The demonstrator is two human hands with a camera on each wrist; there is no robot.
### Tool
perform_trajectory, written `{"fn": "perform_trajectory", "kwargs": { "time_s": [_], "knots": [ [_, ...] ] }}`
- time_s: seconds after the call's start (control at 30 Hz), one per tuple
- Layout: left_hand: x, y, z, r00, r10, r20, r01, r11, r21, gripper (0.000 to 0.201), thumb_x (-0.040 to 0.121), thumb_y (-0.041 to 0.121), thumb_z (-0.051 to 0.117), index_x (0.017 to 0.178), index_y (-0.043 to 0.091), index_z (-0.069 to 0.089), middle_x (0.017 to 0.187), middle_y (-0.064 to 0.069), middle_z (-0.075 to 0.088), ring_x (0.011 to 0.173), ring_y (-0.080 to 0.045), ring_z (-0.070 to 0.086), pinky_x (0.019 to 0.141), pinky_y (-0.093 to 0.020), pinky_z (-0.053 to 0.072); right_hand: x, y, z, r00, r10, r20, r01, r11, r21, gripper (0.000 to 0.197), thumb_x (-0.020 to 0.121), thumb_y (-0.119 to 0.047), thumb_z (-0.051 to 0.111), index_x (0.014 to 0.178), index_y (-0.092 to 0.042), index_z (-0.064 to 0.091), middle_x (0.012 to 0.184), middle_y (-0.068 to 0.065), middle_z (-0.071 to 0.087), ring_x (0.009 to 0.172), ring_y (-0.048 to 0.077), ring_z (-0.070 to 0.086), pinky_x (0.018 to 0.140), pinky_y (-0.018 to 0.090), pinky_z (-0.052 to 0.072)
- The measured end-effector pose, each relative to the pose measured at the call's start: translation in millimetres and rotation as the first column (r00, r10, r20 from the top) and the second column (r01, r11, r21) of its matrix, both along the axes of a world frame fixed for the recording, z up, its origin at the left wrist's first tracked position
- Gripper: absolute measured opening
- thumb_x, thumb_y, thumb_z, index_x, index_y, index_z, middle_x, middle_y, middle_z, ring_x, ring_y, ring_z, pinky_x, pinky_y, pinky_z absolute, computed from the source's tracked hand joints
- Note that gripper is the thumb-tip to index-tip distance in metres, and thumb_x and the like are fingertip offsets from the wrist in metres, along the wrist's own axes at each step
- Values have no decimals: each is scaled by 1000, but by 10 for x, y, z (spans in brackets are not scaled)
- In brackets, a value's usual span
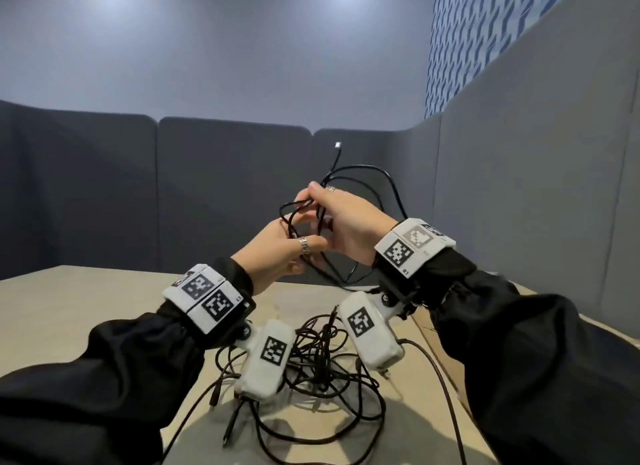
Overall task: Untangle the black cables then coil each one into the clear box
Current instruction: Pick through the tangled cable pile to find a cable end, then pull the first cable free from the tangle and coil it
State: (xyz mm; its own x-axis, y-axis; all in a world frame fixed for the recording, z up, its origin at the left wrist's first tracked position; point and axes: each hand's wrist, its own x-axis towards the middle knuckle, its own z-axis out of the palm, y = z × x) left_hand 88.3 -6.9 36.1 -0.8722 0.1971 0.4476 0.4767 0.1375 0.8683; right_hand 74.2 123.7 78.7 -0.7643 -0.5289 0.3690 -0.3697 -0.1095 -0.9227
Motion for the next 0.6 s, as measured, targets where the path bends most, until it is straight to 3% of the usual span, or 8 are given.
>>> {"fn": "perform_trajectory", "kwargs": {
  "time_s": [0.1,0.2,0.3,0.37,0.43,0.5,0.53,0.6],
  "knots": [
    [16,-203,-48,989,5,150,8,996,-87,15,93,8,51,102,16,60,81,-6,63,59,-12,46,50,-20,30,-79,14,-135,998,26,64,-35,988,150,26,101,-30,38,99,-15,60,86,5,63,68,14,57,61,28,49],
    [0,-490,-77,960,46,277,-34,998,-50,22,96,7,42,89,15,61,53,4,43,51,-11,34,53,-25,25,-157,79,-267,990,104,91,-123,962,246,31,100,-27,42,125,-12,51,116,7,64,84,24,64,72,36,56],
    [-38,-784,49,935,59,349,-71,997,23,19,92,14,45,98,18,63,53,9,28,46,-7,27,43,-18,23,-206,119,-377,955,233,182,-268,943,197,44,96,-29,49,138,-19,41,134,7,56,95,35,65,81,40,56],
    [-57,-936,176,901,39,432,-94,990,106,16,79,29,56,90,22,65,54,10,26,47,-7,25,41,-19,19,-222,137,-466,932,271,243,-308,942,132,53,94,-30,52,143,-23,32,136,14,52,99,38,66,80,41,57],
    [-128,-1110,277,881,99,462,-218,953,212,16,78,36,57,79,22,66,53,10,26,47,-7,24,43,-19,15,-248,175,-564,940,234,248,-261,962,80,55,95,-29,51,144,-31,26,134,16,53,99,39,66,76,41,59],
    [-274,-1354,314,854,366,369,-471,846,250,22,89,34,52,79,19,65,55,8,34,42,-6,28,38,-18,20,-284,216,-637,984,98,147,-116,986,123,47,97,-28,48,141,-33,32,127,9,60,101,34,66,81,42,56],
    [-338,-1458,307,789,564,244,-611,762,214,22,92,29,50,87,14,66,63,4,44,45,-6,35,40,-19,27,-277,240,-662,999,16,36,-23,977,212,42,98,-29,47,139,-34,37,125,3,63,105,28,65,87,39,53],
    [-468,-1604,212,514,852,-99,-850,521,71,23,94,20,49,107,6,61,91,-5,56,74,-18,52,65,-27,41,-269,274,-743,977,-16,-214,120,869,480,38,98,-32,46,136,-37,44,127,-8,60,111,11,58,90,20,45]
  ]
}}
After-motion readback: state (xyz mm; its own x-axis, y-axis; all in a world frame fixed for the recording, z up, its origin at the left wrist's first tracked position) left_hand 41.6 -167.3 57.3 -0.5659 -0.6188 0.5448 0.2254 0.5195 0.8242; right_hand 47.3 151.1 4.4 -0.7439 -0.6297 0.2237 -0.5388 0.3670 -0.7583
